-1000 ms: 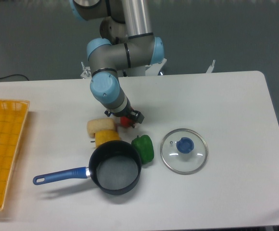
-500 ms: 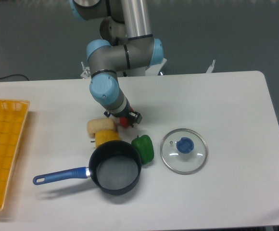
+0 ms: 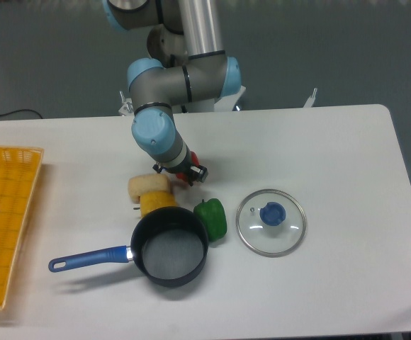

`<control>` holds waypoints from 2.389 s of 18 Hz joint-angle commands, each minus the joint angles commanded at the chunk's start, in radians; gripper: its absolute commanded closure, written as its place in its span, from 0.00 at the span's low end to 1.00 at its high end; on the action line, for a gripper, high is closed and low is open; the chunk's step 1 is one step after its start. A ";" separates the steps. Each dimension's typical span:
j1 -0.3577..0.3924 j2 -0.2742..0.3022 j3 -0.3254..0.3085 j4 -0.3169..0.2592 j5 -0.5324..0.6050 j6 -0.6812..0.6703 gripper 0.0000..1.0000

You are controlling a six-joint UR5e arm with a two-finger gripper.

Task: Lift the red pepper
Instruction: 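Close the gripper around the red bell pepper, then lift the red bell pepper up off the table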

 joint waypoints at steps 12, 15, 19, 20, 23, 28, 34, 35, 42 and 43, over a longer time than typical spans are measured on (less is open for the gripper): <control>0.025 0.025 0.143 -0.140 -0.014 0.095 0.49; 0.031 0.043 0.156 -0.141 -0.026 0.132 0.49; 0.077 0.075 0.210 -0.144 -0.136 0.178 0.49; 0.084 0.077 0.233 -0.146 -0.159 0.180 0.49; 0.080 0.077 0.273 -0.149 -0.170 0.181 0.49; 0.071 0.063 0.327 -0.146 -0.205 0.181 0.49; 0.054 0.037 0.387 -0.150 -0.235 0.181 0.49; 0.051 0.037 0.384 -0.150 -0.233 0.181 0.49; 0.046 0.035 0.373 -0.150 -0.232 0.180 0.49; 0.038 0.032 0.368 -0.149 -0.232 0.180 0.49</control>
